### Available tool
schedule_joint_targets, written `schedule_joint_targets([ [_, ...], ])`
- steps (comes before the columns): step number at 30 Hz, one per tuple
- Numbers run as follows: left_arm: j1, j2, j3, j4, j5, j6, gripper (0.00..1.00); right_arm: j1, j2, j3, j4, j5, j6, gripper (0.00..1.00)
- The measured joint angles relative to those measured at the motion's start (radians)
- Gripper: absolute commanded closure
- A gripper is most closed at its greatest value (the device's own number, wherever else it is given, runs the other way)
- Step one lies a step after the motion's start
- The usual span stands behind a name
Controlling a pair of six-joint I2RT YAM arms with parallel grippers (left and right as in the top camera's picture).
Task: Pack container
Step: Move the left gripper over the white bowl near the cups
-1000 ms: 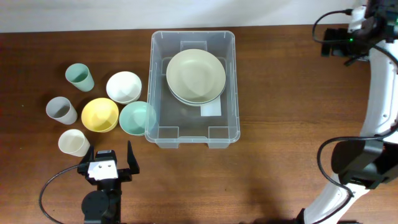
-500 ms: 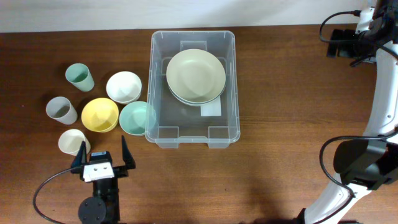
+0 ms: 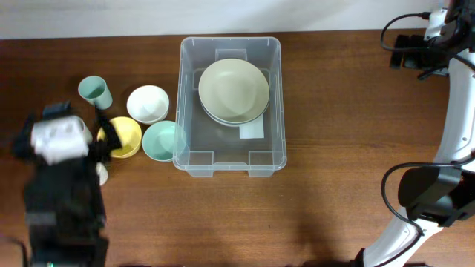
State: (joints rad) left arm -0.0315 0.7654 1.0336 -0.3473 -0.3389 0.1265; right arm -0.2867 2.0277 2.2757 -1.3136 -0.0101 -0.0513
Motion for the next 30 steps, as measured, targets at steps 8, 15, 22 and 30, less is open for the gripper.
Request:
schedule_joint_targets([
  [8,0.000,0.280,0.085,-0.036,0.136,0.009,0.01,0.000,0.000,0.000,0.000,0.000,0.000,0.01],
  [15,0.000,0.411,0.085,-0.080,0.156,-0.008,0.01,0.000,0.000,0.000,0.000,0.000,-0.001,0.01],
  [22,0.024,0.629,0.085,-0.083,0.068,-0.364,0.00,0.000,0.000,0.000,0.000,0.000,0.000,0.01],
  [30,0.113,0.871,0.087,0.114,0.185,-0.553,0.02,0.000,0.000,0.000,0.001,0.001,0.000,0.01],
])
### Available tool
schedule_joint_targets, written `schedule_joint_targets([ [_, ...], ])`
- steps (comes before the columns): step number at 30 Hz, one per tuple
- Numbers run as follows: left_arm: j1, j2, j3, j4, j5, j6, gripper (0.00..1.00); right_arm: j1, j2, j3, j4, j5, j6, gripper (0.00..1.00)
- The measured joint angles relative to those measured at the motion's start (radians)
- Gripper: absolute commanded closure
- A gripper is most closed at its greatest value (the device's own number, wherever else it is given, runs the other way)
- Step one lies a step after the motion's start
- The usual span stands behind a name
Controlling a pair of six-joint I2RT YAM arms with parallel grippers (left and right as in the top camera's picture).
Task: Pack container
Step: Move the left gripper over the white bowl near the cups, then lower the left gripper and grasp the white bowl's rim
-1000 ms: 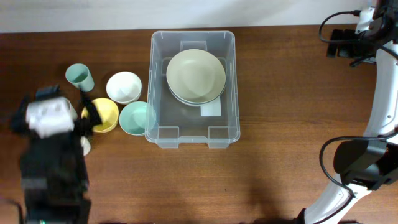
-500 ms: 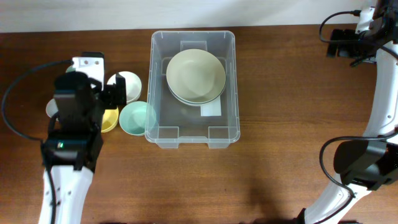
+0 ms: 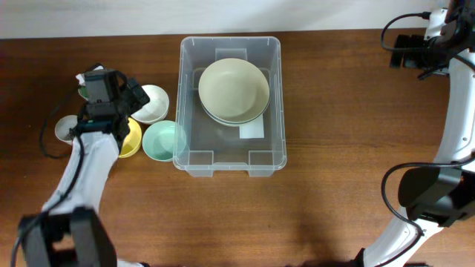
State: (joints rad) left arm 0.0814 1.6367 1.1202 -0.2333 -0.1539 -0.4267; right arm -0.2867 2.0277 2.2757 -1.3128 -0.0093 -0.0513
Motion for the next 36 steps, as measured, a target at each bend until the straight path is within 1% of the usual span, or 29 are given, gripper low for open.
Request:
schedule_joint_targets([
  [1,0.003,0.029,0.000,0.014,0.010,0.012,0.01,0.000,0.000,0.000,0.000,0.000,0.000,0.01],
  [4,0.003,0.087,0.000,0.029,0.029,0.068,0.11,0.000,0.000,0.000,0.000,0.000,0.000,0.01],
  [5,0.003,0.097,0.000,0.031,0.035,0.093,0.17,0.000,0.000,0.000,0.000,0.000,-0.001,0.01],
  [6,0.003,0.102,0.000,0.033,0.037,0.114,0.22,0.000,0.000,0.000,0.000,0.000,0.000,0.01],
  [11,0.003,0.108,0.000,0.036,0.043,0.204,0.26,0.000,0.000,0.000,0.000,0.000,0.000,0.01],
  [13,0.003,0.108,0.000,0.037,0.045,0.225,0.30,0.000,0.000,0.000,0.000,0.000,0.000,0.01],
  [16,0.003,0.111,0.000,0.037,0.050,0.241,0.30,0.000,0.000,0.000,0.000,0.000,0.000,0.01],
  [25,0.003,0.195,0.000,0.054,0.051,0.248,0.31,0.000,0.000,0.000,0.000,0.000,0.000,0.01],
  [29,0.003,0.202,0.000,0.074,0.051,0.249,0.30,0.000,0.000,0.000,-0.001,0.000,-0.001,0.01],
  [36,0.003,0.265,0.000,0.106,0.051,0.262,0.31,0.000,0.000,0.000,0.000,0.000,-0.001,0.01],
])
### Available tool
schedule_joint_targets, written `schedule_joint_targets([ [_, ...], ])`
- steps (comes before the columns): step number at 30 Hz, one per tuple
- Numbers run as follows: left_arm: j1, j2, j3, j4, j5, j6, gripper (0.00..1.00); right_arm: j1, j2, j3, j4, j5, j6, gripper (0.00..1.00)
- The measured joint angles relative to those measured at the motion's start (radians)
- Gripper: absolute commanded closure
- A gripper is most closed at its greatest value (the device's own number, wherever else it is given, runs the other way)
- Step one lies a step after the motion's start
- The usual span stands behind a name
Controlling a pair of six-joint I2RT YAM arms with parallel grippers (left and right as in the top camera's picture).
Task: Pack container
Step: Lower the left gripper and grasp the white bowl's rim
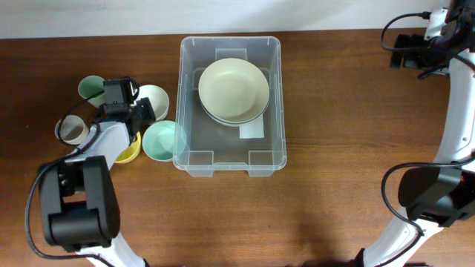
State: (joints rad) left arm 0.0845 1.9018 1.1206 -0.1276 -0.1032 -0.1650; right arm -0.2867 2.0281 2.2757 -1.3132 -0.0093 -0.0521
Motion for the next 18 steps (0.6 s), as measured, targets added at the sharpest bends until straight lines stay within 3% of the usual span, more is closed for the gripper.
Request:
schedule_joint_targets([
  [4,0.000,0.004,0.000,0.019,0.000,0.024,0.33,0.000,0.000,0.000,0.000,0.000,0.000,0.01],
  [8,0.000,0.004,0.000,0.020,0.000,0.038,0.42,0.000,0.000,0.000,0.000,0.000,0.000,0.01],
  [18,0.000,0.005,0.000,0.035,0.000,0.042,0.42,0.000,0.000,0.000,0.000,0.000,-0.001,0.01],
])
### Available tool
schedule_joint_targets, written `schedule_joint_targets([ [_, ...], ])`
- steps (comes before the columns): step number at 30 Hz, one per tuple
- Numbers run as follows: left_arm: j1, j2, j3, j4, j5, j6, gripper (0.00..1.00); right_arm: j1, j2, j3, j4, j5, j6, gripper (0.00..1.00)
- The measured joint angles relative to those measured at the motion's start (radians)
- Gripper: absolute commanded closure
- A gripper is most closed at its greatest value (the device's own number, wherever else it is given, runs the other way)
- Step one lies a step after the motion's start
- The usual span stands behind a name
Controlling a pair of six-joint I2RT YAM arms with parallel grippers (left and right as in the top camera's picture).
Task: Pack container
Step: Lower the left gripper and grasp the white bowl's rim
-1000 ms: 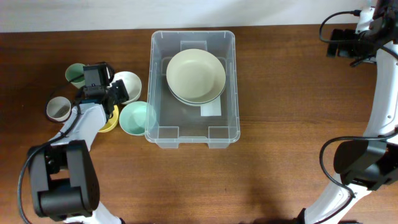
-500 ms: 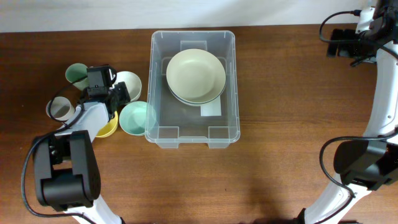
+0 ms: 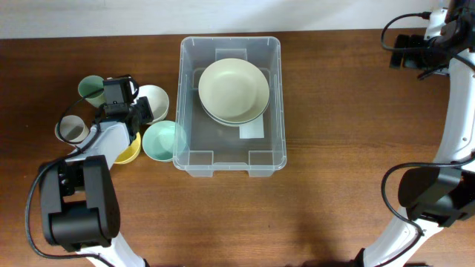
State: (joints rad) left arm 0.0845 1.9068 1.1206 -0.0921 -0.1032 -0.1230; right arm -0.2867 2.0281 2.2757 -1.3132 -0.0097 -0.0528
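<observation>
A clear plastic container [image 3: 191, 154] stands mid-table with pale green plates [image 3: 234, 90] stacked inside. To its left sit a white bowl [image 3: 156, 98], a mint bowl [image 3: 162, 141] and a yellow bowl [image 3: 130, 150]. A green cup [image 3: 89, 87] and a pale cup [image 3: 70, 130] stand further left. My left gripper [image 3: 133, 116] points down between the white and yellow bowls; its fingertips are hidden under its own body. My right gripper [image 3: 404, 50] is parked at the far right corner, away from everything.
A white label [image 3: 252, 130] lies on the container floor in front of the plates. The left arm's links [image 3: 74, 200] run along the table's left front. The right arm's links [image 3: 453, 141] stand along the right edge.
First my left arm hung high over the table's left side, beside the yellow bowl. Then its wrist was over the green cup and the pale cup showed to the left. After that it stood low among the bowls, where it stays. The right arm never moved.
</observation>
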Motion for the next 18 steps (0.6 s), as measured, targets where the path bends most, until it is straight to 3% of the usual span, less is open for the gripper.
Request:
schedule_joint_targets([
  [7,0.000,0.037,0.000,0.008,0.000,0.007,0.60,0.000,0.000,0.000,0.000,0.000,0.001,0.01],
  [11,0.000,0.037,0.005,0.008,0.000,0.006,0.80,0.000,0.000,0.000,0.000,0.000,0.001,0.01],
  [15,0.000,0.037,0.021,0.006,0.000,0.010,0.95,0.000,0.000,0.000,0.000,0.000,0.001,0.01],
  [18,0.000,0.037,0.058,-0.008,0.002,0.011,0.99,0.000,0.000,0.000,0.000,0.000,0.001,0.01],
])
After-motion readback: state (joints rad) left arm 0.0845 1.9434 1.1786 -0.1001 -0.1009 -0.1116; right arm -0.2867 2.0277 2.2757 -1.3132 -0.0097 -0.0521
